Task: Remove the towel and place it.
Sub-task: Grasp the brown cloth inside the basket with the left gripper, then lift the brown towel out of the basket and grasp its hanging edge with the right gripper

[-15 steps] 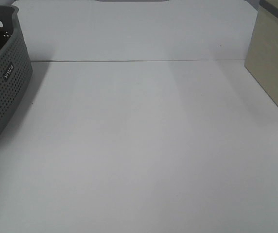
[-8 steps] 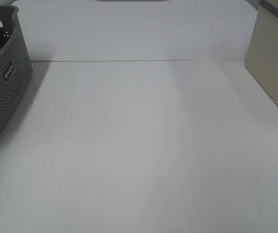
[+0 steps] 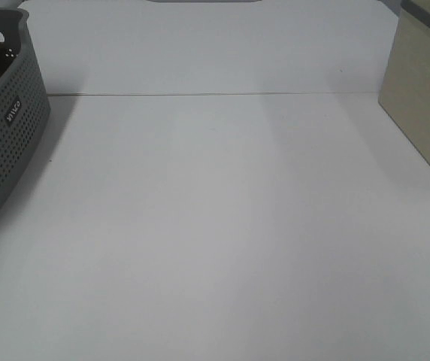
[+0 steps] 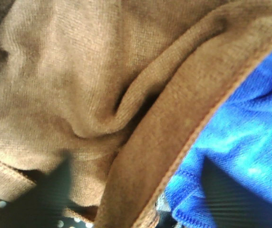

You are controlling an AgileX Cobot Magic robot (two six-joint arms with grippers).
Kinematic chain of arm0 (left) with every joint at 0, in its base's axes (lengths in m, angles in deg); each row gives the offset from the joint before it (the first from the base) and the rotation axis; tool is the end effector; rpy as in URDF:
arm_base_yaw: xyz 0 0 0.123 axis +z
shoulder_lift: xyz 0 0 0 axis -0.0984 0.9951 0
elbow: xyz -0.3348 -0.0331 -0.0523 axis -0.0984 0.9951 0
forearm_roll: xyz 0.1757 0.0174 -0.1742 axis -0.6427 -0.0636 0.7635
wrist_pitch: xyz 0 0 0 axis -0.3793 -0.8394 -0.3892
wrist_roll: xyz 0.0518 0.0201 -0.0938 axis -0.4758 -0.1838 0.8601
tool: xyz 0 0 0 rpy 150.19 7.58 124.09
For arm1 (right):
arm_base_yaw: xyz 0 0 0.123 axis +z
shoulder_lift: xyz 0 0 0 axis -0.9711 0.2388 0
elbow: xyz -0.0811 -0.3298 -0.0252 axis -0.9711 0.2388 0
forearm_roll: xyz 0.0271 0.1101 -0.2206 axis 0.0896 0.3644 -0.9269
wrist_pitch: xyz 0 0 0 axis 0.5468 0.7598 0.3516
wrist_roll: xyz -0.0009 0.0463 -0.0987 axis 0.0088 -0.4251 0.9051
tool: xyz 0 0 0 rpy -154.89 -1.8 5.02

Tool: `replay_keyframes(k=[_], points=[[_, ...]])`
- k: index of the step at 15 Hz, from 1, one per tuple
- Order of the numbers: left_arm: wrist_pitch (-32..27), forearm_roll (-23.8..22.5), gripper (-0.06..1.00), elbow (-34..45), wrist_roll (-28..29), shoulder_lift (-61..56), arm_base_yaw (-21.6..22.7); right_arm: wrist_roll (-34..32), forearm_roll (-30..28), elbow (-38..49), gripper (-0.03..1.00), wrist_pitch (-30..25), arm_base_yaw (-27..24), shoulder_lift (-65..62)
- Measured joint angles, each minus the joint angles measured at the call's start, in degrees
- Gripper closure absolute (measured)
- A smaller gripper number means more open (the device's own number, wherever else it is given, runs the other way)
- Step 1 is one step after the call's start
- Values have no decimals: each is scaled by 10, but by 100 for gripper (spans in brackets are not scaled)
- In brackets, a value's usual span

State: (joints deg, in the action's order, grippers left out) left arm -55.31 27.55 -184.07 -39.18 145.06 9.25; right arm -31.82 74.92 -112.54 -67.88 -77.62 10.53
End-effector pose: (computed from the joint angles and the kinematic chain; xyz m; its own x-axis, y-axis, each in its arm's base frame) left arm 0.4918 0.1482 0.2286 -0.6175 0.7837 0.0672 0.7731 0.5888 0.2358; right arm -0.0493 0.0102 0.2677 -0.4490 -0.0589 -0.8916 -0.0799 0.9965 -0.0256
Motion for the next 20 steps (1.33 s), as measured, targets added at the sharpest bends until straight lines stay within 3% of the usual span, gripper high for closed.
replay_keyframes(k=[1,3,8,11,17,20], points=[[-2,-7,75,0,4,0,0,0,0,0,19,0,0,0],[-7,-9,91,0,26,0,0,0,0,0,19,0,0,0],[-7,-5,94,0,54,0,0,0,0,0,19,0,0,0],[-10,-5,94,-13,105,-11,-17,0,0,0,19,0,0,0],[-11,-7,94,-80,178,-148,-131,0,0,0,19,0,0,0],[-13,-51,94,-80,198,-220,-193,-1,0,0,19,0,0,0]])
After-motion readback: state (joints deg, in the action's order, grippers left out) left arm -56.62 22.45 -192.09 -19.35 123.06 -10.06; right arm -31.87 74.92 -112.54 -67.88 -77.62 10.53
